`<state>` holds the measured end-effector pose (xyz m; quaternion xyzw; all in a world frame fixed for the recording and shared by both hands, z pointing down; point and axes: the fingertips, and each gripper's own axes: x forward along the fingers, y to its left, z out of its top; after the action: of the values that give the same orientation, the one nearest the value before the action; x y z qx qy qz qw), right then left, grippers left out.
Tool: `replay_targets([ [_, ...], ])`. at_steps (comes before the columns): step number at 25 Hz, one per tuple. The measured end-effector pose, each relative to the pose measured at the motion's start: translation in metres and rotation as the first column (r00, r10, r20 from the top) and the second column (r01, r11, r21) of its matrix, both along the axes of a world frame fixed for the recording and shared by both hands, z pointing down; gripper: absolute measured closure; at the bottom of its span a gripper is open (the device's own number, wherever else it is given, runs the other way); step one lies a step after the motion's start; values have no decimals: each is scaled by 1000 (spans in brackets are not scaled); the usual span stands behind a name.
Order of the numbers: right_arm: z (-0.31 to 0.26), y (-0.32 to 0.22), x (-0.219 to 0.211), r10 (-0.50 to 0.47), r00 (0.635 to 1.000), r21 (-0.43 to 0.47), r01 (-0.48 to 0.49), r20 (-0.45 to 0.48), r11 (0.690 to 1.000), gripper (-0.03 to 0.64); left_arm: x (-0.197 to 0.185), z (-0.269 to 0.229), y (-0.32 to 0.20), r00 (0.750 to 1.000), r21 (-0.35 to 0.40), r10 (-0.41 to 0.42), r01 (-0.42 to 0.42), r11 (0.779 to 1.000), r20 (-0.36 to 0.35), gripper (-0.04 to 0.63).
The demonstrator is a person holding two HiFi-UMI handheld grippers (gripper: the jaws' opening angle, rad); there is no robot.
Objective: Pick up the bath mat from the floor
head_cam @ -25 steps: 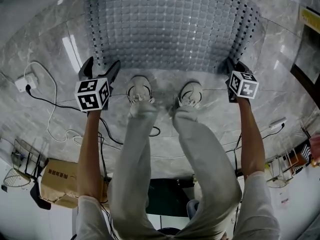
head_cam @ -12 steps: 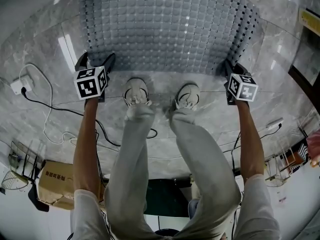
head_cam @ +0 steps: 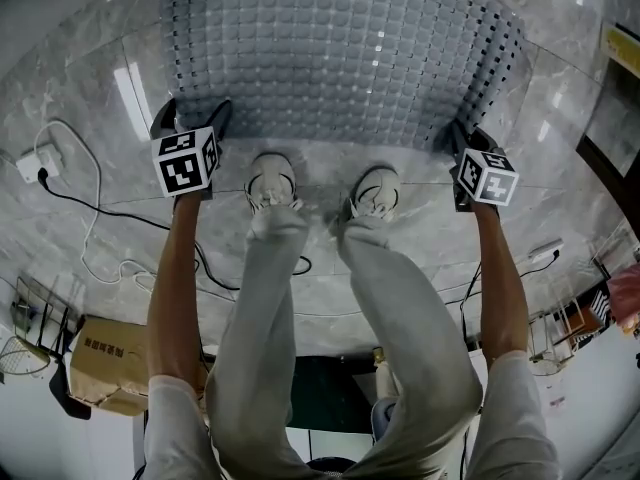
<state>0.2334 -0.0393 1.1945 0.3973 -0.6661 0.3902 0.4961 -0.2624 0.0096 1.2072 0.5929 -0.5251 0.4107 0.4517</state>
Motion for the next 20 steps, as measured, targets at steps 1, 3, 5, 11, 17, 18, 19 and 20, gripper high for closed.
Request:
replay_targets([
  [1, 0, 0, 0, 0, 1000, -1, 0, 0, 1000, 554, 0, 0, 0, 1000, 2, -2, 2, 1000, 4, 142],
  [3, 0, 1, 0, -4, 1000, -4, 4, 1, 1000, 554, 1, -1, 0, 1000, 1, -4, 4, 1000, 9, 150],
  [5, 0, 1, 0, -12, 1000, -6, 12, 6, 1000, 554, 1, -1, 1, 1000, -2, -6, 6, 1000, 12, 161],
  [11, 0, 0, -1, -23, 999, -7, 24, 24, 1000, 554, 8, -5, 2, 1000, 5, -17, 17, 1000, 11, 230],
  [17, 0, 1, -1, -24, 999, -9, 25, 40, 1000, 554, 26, -10, -1, 999, 3, 41, -41, 999, 1, 374],
  [18, 0, 1, -2, -25, 999, -9, 26, 44, 1000, 554, 27, -11, -1, 999, 3, 40, -40, 999, -6, 386],
  [19, 0, 1, -2, -28, 999, -8, 29, 46, 1000, 554, 30, -13, -1, 999, 3, 45, -45, 999, -15, 404],
  [20, 0, 1, -1, -32, 998, -6, 32, 47, 999, 554, 34, -13, -1, 998, 3, 57, -57, 998, -25, 435],
])
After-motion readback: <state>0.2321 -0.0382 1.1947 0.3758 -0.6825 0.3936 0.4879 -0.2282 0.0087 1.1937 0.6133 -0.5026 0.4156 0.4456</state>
